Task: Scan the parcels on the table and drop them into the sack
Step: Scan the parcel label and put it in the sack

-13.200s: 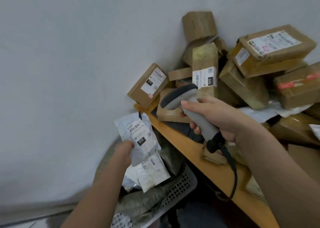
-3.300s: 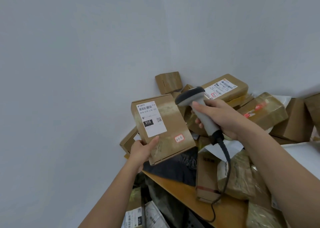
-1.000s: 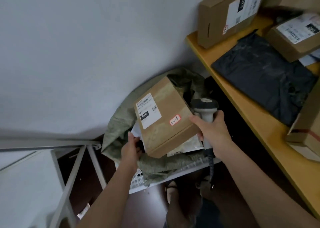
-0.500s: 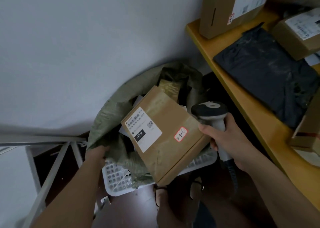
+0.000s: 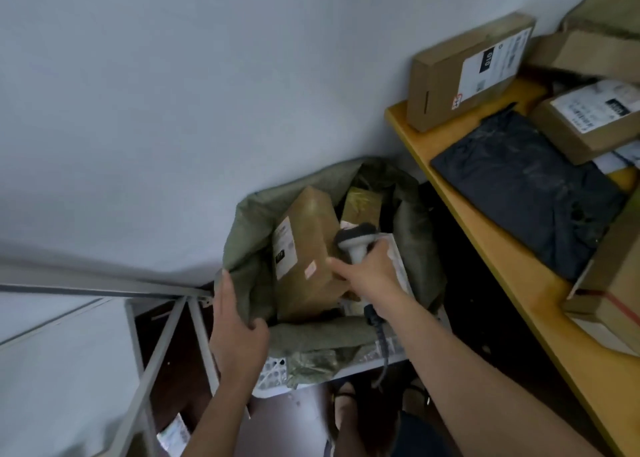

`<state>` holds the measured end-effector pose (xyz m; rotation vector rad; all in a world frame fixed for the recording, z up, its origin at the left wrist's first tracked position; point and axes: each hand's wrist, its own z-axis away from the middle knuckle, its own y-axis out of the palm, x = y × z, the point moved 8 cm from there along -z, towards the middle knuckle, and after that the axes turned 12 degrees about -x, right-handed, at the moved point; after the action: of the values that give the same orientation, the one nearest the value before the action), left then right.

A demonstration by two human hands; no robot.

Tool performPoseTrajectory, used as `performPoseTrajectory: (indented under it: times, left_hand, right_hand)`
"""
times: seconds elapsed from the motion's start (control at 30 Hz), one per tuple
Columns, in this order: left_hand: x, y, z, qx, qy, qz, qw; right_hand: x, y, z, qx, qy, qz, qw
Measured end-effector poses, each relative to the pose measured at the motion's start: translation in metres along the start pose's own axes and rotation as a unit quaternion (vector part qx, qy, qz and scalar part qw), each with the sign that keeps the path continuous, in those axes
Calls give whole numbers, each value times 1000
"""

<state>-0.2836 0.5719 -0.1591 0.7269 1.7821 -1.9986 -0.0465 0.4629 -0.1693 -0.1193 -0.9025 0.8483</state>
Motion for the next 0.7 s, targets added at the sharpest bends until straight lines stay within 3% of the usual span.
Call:
performPoseTrajectory:
  times: [0.13,0.4,0.53,0.7]
  left_hand:
    - [12,7,-6,22,-21,-13,999]
    - [22,34,-14,121,-56,-29,991]
    - [25,58,-8,215,-104,-37,970]
    - [8,63,4,224,-181,-109,951]
  right_hand:
    - [-20,16,5,51,40,-16,998]
    - [-40,-54,7,-32,87,-23,995]
    - [-30,-98,10,-66,63,-51,995]
    - [-6,-152,17,-79,21,-91,993]
